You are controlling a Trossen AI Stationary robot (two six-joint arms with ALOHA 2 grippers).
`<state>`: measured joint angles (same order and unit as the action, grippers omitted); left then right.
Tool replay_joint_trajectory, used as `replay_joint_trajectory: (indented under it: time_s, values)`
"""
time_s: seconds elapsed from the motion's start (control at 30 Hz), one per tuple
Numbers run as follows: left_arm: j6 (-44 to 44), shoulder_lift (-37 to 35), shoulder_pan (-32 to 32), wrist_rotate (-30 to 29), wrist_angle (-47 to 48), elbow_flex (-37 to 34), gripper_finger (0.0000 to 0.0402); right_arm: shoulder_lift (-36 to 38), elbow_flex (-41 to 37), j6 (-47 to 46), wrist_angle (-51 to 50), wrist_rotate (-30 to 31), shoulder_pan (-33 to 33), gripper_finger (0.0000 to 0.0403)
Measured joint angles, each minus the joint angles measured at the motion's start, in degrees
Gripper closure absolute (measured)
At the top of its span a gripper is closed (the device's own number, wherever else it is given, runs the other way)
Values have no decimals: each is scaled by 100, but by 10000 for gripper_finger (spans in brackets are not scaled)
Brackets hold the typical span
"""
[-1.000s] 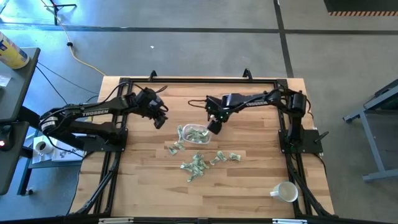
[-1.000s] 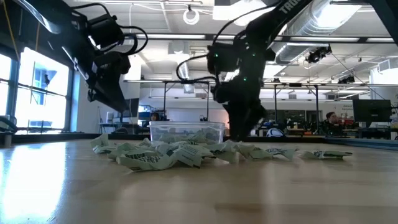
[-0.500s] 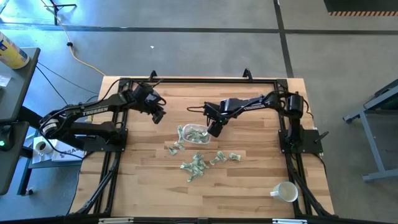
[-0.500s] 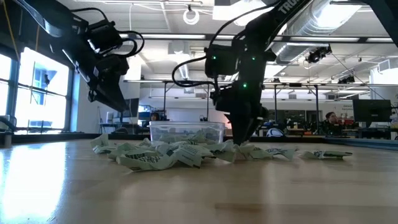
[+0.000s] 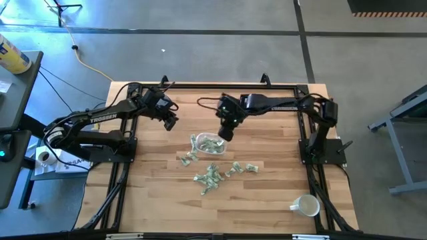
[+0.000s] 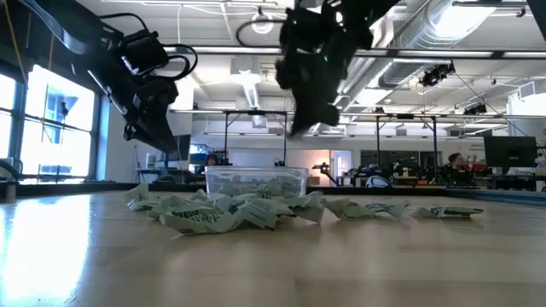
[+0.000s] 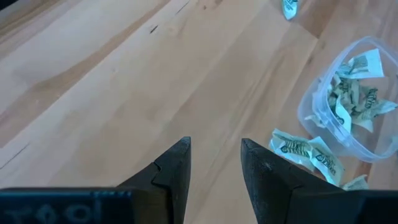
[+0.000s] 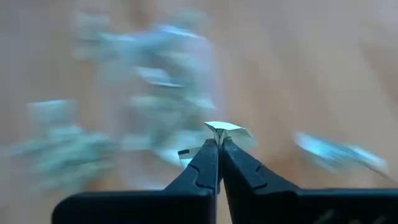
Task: Pick and place Stevia / Truvia into bins
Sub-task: Put the stevia packet into the transparent container
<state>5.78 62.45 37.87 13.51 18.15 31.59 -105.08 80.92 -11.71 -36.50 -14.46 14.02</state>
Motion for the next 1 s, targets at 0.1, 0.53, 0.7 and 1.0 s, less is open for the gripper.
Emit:
replay_joint_trajectory:
  time_s: [0.1,0.53,0.7,1.0]
  values:
    - [2,193,0,71,-173,0,227,-214,66,-10,149,-562,-54,369]
    - [203,634,0,545,-191,0,227,-330,246,47,-330,1564,-201,176]
    - [201,634,0,543,-190,0,227,-452,65,1806,-760,1768,189,163]
    - [203,634,0,543,-511,7,227,-895,-23,4009,-238,1436,699,163]
